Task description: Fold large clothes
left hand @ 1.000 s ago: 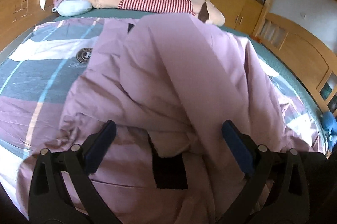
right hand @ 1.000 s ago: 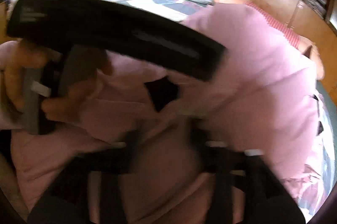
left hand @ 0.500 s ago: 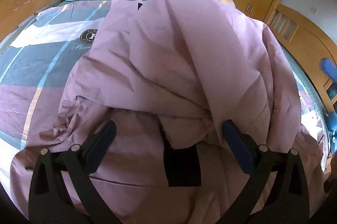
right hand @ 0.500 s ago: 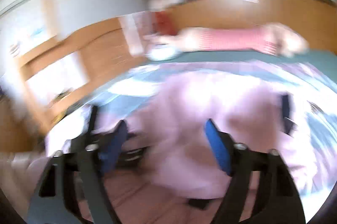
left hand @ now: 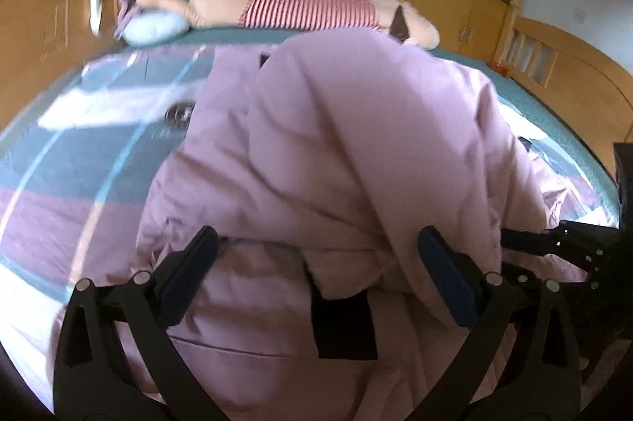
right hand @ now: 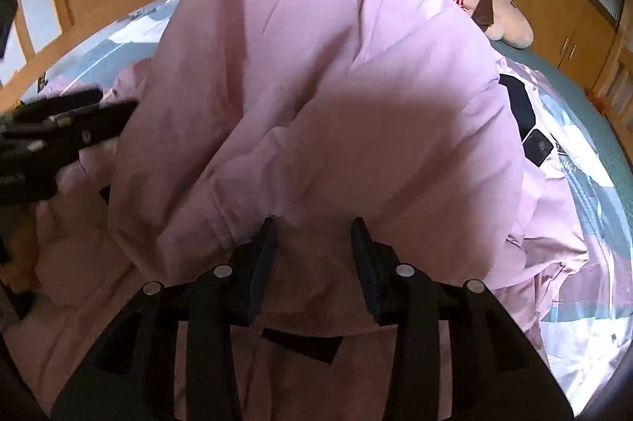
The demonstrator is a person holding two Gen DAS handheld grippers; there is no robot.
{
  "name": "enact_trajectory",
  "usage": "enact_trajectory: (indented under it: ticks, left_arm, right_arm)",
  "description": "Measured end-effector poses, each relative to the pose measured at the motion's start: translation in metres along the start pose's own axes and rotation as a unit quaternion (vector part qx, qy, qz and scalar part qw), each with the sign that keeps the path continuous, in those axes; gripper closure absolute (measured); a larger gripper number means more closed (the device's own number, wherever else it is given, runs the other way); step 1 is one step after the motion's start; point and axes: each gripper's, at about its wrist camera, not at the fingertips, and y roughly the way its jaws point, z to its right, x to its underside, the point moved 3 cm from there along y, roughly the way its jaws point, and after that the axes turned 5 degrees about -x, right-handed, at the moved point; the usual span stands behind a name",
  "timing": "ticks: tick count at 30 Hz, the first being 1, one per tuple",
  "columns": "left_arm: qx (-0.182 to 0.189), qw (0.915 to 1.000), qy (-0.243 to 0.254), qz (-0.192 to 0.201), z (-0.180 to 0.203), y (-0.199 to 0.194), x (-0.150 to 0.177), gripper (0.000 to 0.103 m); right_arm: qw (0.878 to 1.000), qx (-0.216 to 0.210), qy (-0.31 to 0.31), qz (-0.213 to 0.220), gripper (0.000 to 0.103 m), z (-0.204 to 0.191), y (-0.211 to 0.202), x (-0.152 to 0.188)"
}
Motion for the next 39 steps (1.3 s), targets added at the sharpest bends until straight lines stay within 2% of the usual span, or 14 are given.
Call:
enact_trajectory:
  ticks: [4, 9, 10, 11, 13, 15, 17, 19, 24, 27, 29, 31, 34, 39]
  left_arm:
    - [-0.015, 0.9991, 0.024, -0.031, 0.008, 0.014, 0.009, 0.002]
    - [-0.008, 0.9945, 0.002, -0.104, -0.003, 0.041, 0.018, 0.002]
    - [-0.009, 0.9947, 0.004, -0.102, -0.004, 0.041, 0.018, 0.002]
    - [-0.013, 0.9946, 0.011, -0.102, -0.002, 0.04, 0.018, 0.002]
    - [-0.035, 0.9919, 0.046, -0.113, 0.005, 0.045, 0.022, 0.002]
    - [-0.065, 0.9867, 0.091, -0.117, 0.016, 0.05, 0.028, 0.002]
    - [-0.081, 0.9846, 0.111, -0.109, 0.021, 0.049, 0.029, 0.002]
    - [-0.075, 0.9854, 0.104, -0.111, 0.018, 0.049, 0.028, 0.002]
    - [-0.065, 0.99, 0.07, -0.103, 0.007, 0.044, 0.022, 0.002]
    - [-0.069, 0.9954, 0.029, -0.06, -0.005, 0.028, 0.012, 0.002]
    - [-0.054, 0.9984, -0.008, -0.01, -0.014, 0.01, 0.001, 0.002]
    - [-0.032, 0.9989, -0.03, 0.014, -0.019, -0.002, -0.005, 0.002]
    - [0.0, 0.9996, -0.029, 0.006, -0.016, 0.001, -0.005, 0.002]
    - [-0.011, 0.9996, 0.004, -0.027, 0.001, 0.017, 0.005, 0.002]
  right_arm:
    - [1.0, 0.001, -0.009, -0.01, 0.063, -0.003, 0.007, 0.001]
    - [1.0, 0.004, -0.015, -0.008, 0.059, -0.002, 0.004, -0.003]
    - [1.0, 0.016, -0.008, 0.014, 0.047, 0.001, -0.006, -0.007]
    - [0.997, 0.034, 0.006, 0.066, 0.031, 0.007, -0.023, -0.014]
    - [0.987, 0.034, 0.041, 0.15, 0.021, 0.019, -0.051, -0.021]
    - [0.982, -0.003, 0.072, 0.177, 0.021, 0.025, -0.062, -0.024]
    - [0.983, -0.029, 0.077, 0.166, 0.031, 0.021, -0.057, -0.023]
    - [0.989, -0.034, 0.052, 0.137, 0.038, 0.011, -0.043, -0.02]
    - [0.997, -0.042, 0.036, 0.047, 0.04, -0.011, 0.0, -0.004]
    - [0.999, -0.019, 0.004, 0.033, 0.04, -0.023, 0.009, 0.003]
    - [1.0, -0.017, -0.004, 0.024, 0.04, -0.026, 0.011, 0.003]
    - [1.0, -0.019, -0.008, 0.018, 0.04, -0.028, 0.013, 0.006]
    - [0.999, -0.019, -0.02, 0.017, 0.04, -0.035, 0.011, 0.009]
    - [0.999, -0.007, -0.047, 0.018, 0.04, -0.043, 0.007, 0.016]
